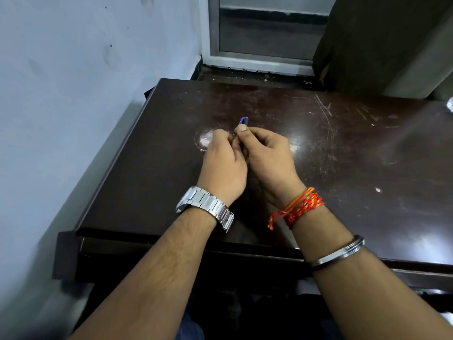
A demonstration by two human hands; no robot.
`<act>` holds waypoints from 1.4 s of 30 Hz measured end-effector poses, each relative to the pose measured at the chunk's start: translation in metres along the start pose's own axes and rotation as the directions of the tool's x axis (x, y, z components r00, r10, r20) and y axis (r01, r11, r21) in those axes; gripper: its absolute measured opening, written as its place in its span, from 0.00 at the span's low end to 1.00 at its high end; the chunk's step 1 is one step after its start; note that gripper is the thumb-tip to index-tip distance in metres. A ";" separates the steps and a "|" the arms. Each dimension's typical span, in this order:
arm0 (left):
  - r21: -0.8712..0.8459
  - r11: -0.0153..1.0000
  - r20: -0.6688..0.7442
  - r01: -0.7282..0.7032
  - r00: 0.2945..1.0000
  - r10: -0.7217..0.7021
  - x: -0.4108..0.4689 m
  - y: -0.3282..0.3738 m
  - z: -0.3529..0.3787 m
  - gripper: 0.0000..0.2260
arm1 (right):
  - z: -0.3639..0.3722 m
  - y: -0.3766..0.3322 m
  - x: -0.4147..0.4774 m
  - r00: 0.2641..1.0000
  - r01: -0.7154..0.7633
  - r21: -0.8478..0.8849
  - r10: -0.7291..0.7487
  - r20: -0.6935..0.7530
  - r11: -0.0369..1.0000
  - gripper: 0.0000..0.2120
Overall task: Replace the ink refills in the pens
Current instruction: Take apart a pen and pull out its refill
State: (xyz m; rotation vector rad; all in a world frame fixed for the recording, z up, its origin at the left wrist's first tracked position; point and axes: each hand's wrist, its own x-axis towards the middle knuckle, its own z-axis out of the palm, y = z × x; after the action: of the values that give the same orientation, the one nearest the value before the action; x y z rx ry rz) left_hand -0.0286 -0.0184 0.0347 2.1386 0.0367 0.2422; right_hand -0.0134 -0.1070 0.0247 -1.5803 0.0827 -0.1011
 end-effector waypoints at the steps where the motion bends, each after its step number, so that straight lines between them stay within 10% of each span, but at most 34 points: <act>1: -0.044 0.998 0.020 0.054 0.998 -0.054 -0.001 0.002 0.003 0.07 | 0.001 0.001 0.001 1.000 -0.005 0.022 0.005 -0.005 1.000 0.14; 15: -0.277 0.940 0.003 0.201 0.978 -0.208 -0.005 0.012 0.016 0.14 | 0.001 -0.011 0.002 0.989 0.004 0.138 0.016 -0.148 0.990 0.14; 22: -0.074 0.978 0.011 0.193 0.981 -0.192 -0.003 0.006 -0.006 0.15 | -0.009 -0.014 0.011 0.968 0.072 0.199 -0.020 -0.251 0.977 0.12; 31: 0.140 0.924 -0.086 0.356 0.934 -0.347 0.009 -0.018 -0.033 0.08 | -0.002 0.013 0.011 0.998 -0.056 -0.560 0.023 -0.066 0.827 0.17; 42: 0.007 0.976 -0.218 0.219 0.953 -0.212 0.006 -0.019 -0.024 0.10 | -0.009 0.009 0.014 0.991 -0.014 -0.593 -0.068 -0.116 0.805 0.25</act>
State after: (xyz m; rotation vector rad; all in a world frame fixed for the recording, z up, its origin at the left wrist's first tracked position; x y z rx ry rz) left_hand -0.0263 0.0126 0.0326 2.1098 0.4014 0.3458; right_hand -0.0009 -0.1175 0.0160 -2.2080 0.2126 -0.2189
